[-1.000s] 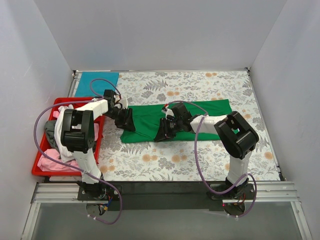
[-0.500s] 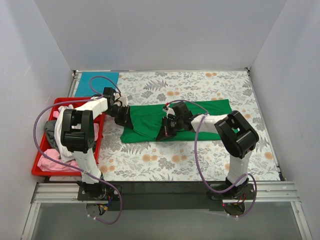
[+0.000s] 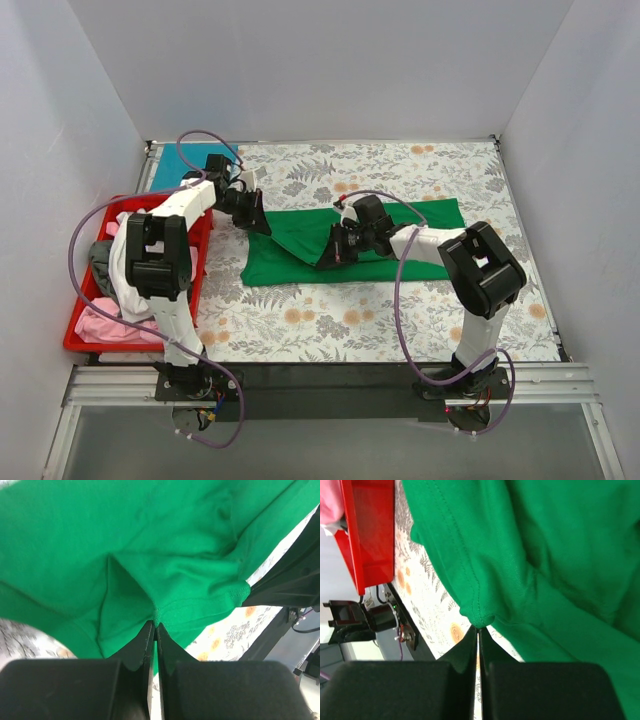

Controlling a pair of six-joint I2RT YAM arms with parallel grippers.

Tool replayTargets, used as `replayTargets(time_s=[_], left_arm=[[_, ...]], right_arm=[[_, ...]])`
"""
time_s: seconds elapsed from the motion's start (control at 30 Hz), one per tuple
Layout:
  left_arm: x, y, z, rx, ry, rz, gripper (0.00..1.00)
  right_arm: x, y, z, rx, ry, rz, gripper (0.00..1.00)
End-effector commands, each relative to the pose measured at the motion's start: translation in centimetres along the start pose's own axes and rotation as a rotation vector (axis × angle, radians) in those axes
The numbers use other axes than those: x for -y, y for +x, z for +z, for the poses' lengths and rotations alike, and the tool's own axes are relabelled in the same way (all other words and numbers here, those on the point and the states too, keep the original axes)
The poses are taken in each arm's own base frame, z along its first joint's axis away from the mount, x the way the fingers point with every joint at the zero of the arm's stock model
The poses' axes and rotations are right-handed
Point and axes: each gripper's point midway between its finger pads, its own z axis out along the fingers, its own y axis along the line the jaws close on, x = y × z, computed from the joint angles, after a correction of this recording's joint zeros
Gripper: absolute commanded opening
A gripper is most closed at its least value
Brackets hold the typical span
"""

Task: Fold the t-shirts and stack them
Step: Fold the tshirt

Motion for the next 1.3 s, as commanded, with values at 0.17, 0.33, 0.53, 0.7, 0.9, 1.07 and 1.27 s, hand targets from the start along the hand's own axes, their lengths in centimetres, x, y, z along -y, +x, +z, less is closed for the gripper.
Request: replayTargets(time_s=[0.17, 0.33, 0.53, 0.7, 0.9, 1.07, 1.27], left_arm=[[0.7, -4.6, 0.4, 0.06, 0.05, 0.015, 0.0], [0.3, -6.7, 0.9, 0.086, 0.055, 0.02, 0.0], [-0.1, -7.8, 1.8, 0.085, 0.055, 0.015, 0.0], [-0.3, -7.9, 2.7, 0.073, 0.055, 0.011, 0.0], [-0.3, -7.9, 3.7, 0.056, 0.046, 0.0, 0.0], [-0.2, -7.4, 4.3, 0.035, 0.046, -0.013, 0.02], [0.0, -6.8, 3.9, 0.01, 0.039, -0.033, 0.03]], right_arm=[[0.0, -5.2, -1.5, 0.137, -0.012, -0.058, 0.01], [1.0, -6.6, -1.6, 0.163, -0.003, -0.052, 0.01], [2.1, -7.6, -1.6, 0.174, 0.007, -0.037, 0.01], [2.5, -6.9, -1.3, 0.149, -0.001, -0.008, 0.01], [2.8, -6.2, -1.9, 0.148, 0.007, -0.002, 0.01], [3.1, -6.4, -2.3, 0.157, 0.01, -0.003, 0.01], [3.8, -6.2, -2.1, 0.147, 0.016, 0.009, 0.01]])
